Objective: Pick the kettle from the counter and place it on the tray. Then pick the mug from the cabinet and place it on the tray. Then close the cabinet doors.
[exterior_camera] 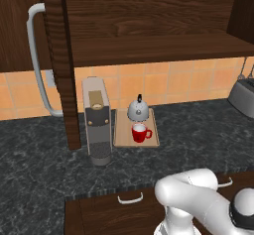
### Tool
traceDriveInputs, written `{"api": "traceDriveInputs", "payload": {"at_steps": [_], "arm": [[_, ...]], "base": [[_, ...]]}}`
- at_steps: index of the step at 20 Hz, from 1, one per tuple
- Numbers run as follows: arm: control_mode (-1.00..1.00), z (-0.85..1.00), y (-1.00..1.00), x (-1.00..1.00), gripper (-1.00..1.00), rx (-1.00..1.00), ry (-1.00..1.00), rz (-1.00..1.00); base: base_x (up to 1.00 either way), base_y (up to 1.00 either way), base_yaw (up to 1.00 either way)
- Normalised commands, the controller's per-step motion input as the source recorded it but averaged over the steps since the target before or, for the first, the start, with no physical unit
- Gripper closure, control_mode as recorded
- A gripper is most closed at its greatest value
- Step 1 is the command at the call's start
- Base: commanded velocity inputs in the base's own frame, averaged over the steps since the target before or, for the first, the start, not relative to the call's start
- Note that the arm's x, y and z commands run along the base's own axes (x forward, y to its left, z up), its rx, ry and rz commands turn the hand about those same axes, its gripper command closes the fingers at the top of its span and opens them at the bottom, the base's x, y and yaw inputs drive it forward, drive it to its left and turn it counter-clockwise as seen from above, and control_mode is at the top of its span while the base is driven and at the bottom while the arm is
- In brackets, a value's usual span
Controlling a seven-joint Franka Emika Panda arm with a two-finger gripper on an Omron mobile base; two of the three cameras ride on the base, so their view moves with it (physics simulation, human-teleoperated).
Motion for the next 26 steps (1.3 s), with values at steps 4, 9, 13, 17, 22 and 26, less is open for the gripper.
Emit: {"api": "traceDriveInputs", "payload": {"at_steps": [4,9,13,17,22,26], "arm": [[-1.00,-0.21,0.60,0.56,-1.00,0.00,0.00,0.09],[-1.00,-0.10,0.58,0.70,-1.00,0.00,-0.02,0.03],[-1.00,-0.15,0.58,0.76,-1.00,0.00,-0.05,0.00],[-1.00,-0.08,0.50,0.91,-1.00,0.00,0.00,0.01],[-1.00,-0.15,0.40,0.95,-1.00,0.00,0.06,0.04],[-1.00,-0.25,0.35,0.85,-1.00,0.00,0.14,0.05]], "base": [[0.00,0.00,0.00],[0.00,0.00,0.00],[0.00,0.00,0.00],[0.00,0.00,0.00],[0.00,0.00,0.00],[0.00,0.00,0.00]]}}
